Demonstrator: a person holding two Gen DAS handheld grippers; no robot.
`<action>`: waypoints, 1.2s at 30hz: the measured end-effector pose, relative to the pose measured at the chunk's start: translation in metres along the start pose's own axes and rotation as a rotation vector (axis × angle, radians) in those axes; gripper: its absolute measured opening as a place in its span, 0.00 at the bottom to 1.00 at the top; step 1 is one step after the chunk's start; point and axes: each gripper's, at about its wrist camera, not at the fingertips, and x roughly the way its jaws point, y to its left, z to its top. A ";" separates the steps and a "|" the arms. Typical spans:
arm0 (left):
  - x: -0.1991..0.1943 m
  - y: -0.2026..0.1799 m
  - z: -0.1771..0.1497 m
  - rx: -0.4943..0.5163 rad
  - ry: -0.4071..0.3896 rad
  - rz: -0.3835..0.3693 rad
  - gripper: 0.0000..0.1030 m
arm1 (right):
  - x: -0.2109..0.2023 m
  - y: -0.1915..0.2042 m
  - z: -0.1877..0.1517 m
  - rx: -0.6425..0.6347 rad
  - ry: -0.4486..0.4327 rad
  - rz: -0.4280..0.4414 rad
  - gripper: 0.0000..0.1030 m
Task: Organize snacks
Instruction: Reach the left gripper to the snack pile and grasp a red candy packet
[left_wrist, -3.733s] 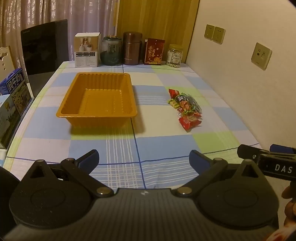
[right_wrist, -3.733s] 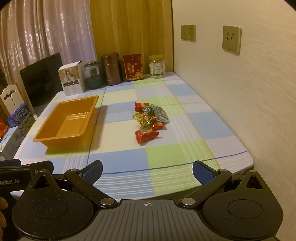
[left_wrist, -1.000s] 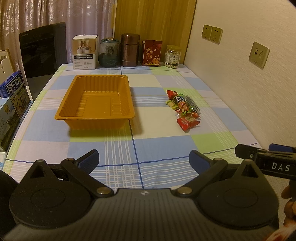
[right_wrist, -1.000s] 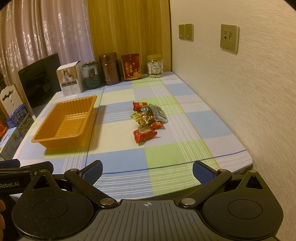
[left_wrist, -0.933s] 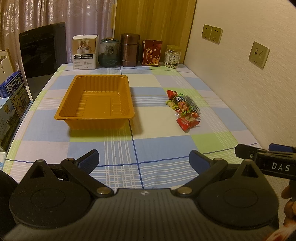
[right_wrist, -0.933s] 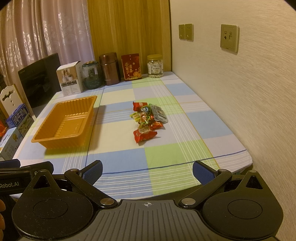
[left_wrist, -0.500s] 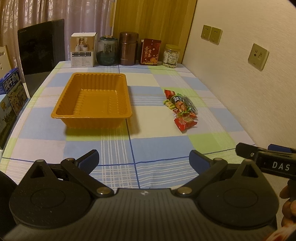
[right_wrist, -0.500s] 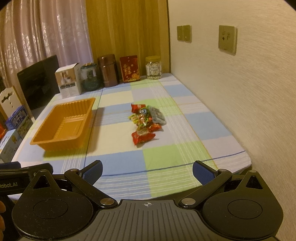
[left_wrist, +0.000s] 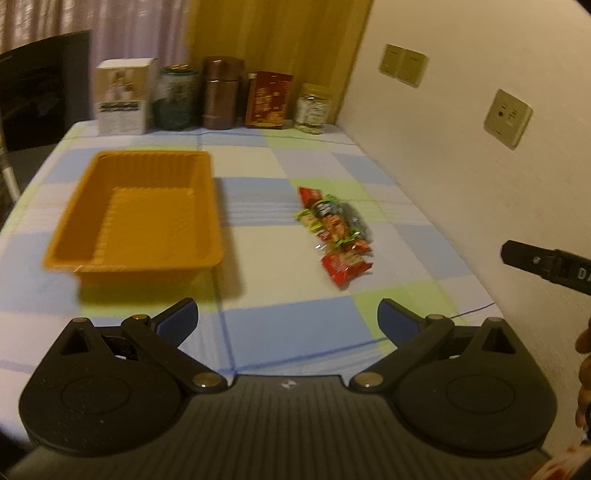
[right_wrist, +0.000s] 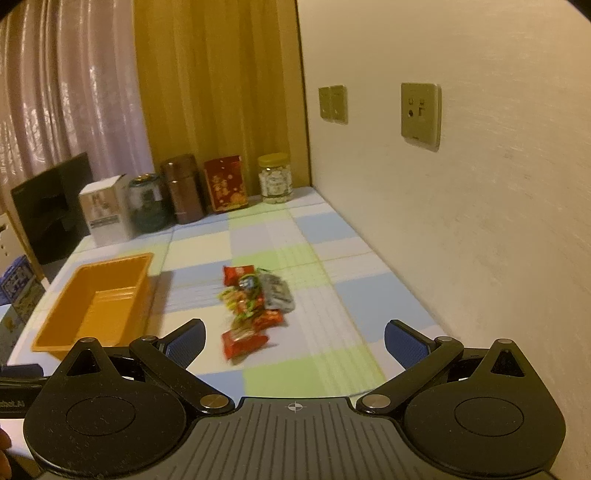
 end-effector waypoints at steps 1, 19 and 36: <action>0.010 -0.001 0.005 0.014 0.002 -0.012 1.00 | 0.008 -0.004 0.001 0.000 0.003 -0.002 1.00; 0.187 -0.050 0.018 0.378 0.065 -0.214 0.72 | 0.137 -0.062 -0.015 0.007 0.141 0.003 0.90; 0.205 -0.043 0.016 0.387 0.128 -0.155 0.22 | 0.197 -0.038 -0.028 0.002 0.215 0.129 0.82</action>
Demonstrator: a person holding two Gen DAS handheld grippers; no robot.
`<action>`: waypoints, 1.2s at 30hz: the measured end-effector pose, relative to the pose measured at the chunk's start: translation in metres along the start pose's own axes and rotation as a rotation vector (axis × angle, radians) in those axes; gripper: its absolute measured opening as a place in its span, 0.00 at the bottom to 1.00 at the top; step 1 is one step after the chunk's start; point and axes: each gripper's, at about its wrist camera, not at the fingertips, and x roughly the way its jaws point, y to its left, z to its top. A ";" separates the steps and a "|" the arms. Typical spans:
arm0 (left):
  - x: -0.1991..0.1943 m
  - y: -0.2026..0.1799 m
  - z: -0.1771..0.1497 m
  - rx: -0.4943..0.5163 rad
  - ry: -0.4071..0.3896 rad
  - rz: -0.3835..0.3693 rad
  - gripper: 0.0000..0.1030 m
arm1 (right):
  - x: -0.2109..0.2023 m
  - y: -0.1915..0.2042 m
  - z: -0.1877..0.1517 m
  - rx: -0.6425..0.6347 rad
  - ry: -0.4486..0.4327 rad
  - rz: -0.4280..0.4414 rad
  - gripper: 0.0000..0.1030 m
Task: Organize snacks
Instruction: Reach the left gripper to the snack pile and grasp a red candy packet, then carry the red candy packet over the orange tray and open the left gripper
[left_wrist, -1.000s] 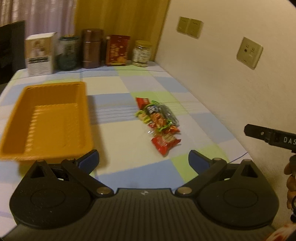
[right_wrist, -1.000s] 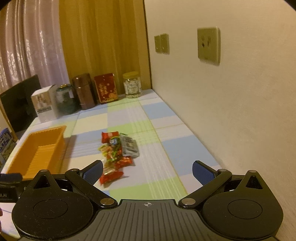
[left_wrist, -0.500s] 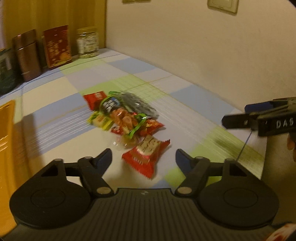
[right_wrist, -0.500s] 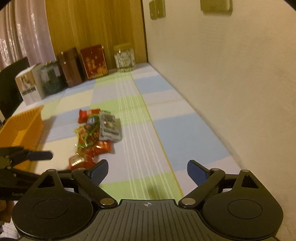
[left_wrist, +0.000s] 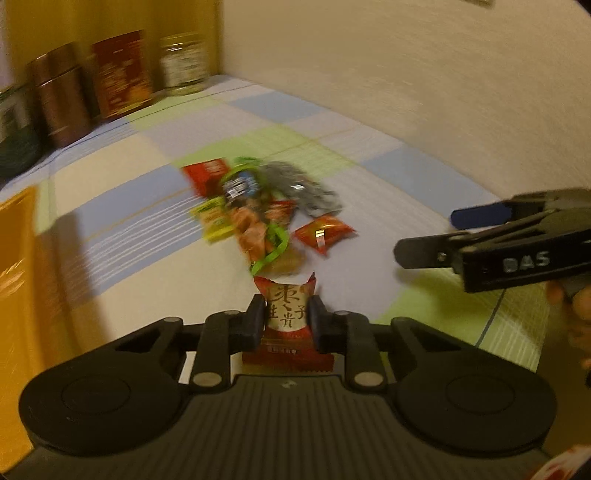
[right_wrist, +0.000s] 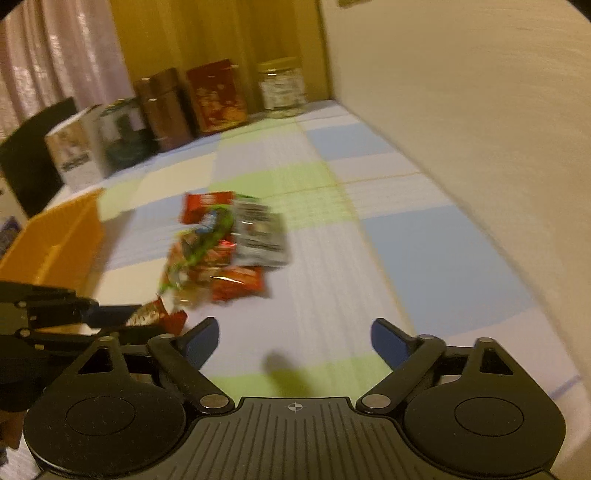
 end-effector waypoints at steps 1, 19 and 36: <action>-0.006 0.003 -0.003 -0.022 -0.003 0.011 0.21 | 0.004 0.004 0.001 -0.004 0.003 0.021 0.78; -0.035 0.020 -0.018 -0.135 -0.046 0.013 0.21 | 0.066 0.040 0.020 -0.159 -0.011 0.023 0.35; -0.112 0.036 -0.004 -0.208 -0.117 0.100 0.21 | -0.020 0.086 0.042 -0.135 -0.057 0.053 0.34</action>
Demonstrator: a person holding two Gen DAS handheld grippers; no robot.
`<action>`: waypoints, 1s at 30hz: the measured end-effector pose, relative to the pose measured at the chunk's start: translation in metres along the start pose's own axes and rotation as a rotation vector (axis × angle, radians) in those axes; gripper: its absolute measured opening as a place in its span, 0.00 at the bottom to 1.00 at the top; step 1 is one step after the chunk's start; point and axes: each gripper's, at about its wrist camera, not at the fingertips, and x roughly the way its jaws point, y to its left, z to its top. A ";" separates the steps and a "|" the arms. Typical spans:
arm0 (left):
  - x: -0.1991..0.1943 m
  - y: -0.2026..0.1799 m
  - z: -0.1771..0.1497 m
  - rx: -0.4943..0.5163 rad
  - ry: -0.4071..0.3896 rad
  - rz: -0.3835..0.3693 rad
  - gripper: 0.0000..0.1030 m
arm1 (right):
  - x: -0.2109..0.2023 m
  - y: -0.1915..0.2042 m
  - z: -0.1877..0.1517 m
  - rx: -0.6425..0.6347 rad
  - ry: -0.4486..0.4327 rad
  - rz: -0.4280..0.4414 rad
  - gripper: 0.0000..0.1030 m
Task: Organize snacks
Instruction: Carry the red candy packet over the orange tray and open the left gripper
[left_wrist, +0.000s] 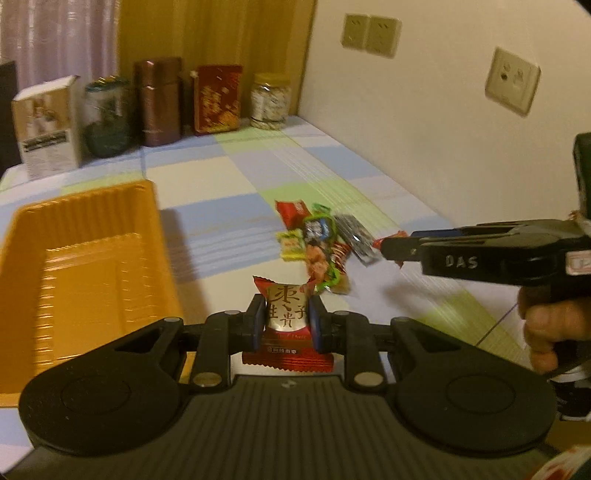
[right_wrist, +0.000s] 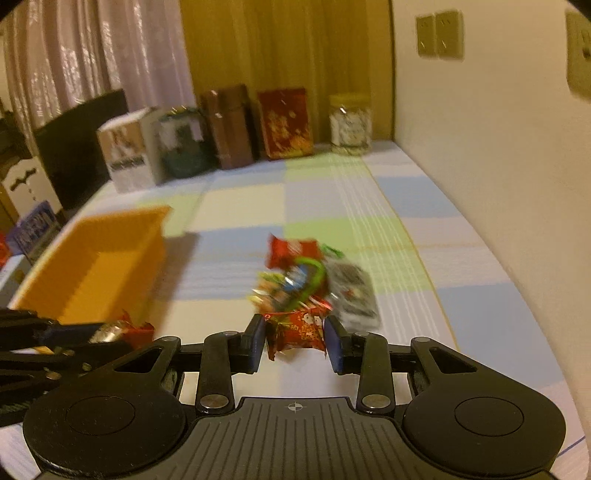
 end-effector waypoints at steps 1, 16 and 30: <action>-0.006 0.003 0.001 -0.005 -0.005 0.012 0.21 | -0.005 0.007 0.005 -0.003 -0.007 0.010 0.34; -0.086 0.092 0.007 -0.157 -0.022 0.203 0.21 | -0.015 0.126 0.031 -0.090 -0.007 0.184 0.34; -0.075 0.147 0.004 -0.220 0.014 0.253 0.21 | 0.026 0.170 0.036 -0.089 0.059 0.239 0.34</action>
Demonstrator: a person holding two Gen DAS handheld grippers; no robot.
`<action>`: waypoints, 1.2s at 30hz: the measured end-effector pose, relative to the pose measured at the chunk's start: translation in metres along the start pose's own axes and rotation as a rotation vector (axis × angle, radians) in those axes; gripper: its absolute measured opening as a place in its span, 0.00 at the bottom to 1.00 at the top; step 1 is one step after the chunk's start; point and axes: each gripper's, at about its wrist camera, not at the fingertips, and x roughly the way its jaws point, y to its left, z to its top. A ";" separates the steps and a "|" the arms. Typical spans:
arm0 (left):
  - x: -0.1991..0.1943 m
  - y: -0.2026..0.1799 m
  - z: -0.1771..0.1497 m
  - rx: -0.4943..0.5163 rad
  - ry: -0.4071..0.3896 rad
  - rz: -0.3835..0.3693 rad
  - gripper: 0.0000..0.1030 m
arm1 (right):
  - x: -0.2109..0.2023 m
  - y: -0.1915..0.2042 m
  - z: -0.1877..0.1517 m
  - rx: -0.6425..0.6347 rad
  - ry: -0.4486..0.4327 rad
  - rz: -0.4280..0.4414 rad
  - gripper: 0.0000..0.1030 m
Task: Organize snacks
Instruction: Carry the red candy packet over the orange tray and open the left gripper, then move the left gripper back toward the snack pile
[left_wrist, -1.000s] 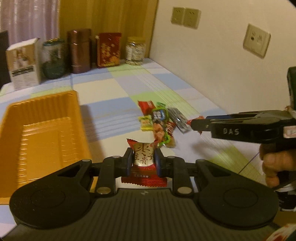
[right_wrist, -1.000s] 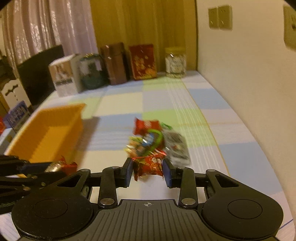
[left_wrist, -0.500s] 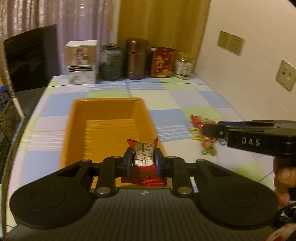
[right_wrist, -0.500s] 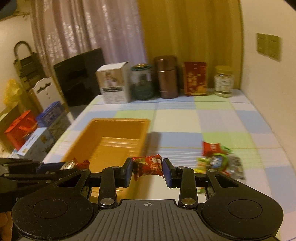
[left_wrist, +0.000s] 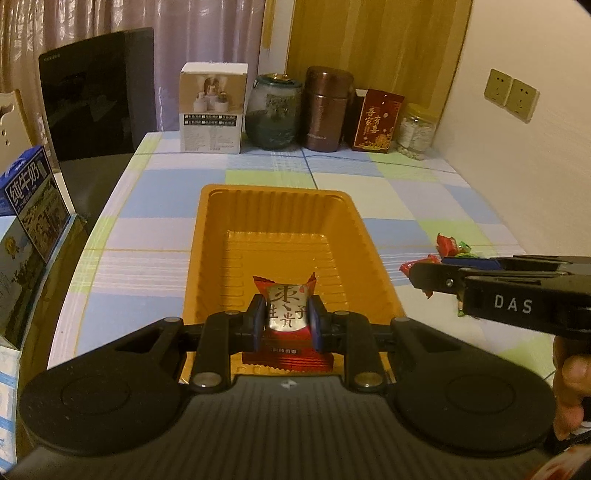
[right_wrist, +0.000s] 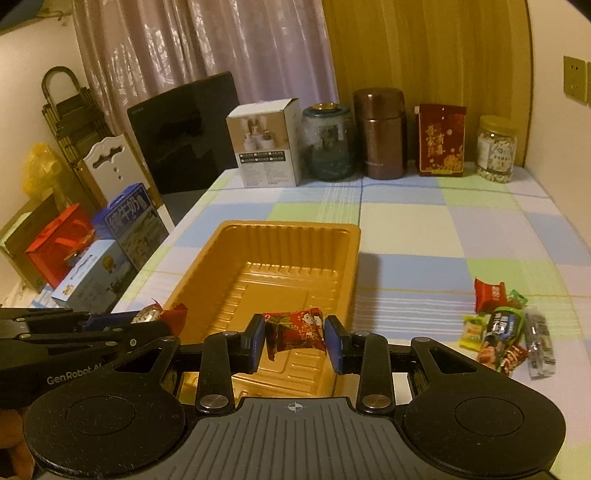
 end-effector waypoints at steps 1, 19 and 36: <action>0.003 0.002 0.000 0.000 0.004 0.000 0.21 | 0.002 0.000 0.000 0.003 0.002 0.001 0.34; 0.004 0.031 0.000 -0.073 0.001 0.065 0.48 | 0.016 -0.004 0.001 0.061 0.027 0.032 0.35; -0.031 0.034 -0.007 -0.104 -0.047 0.087 0.66 | -0.011 -0.016 0.001 0.167 -0.018 0.012 0.74</action>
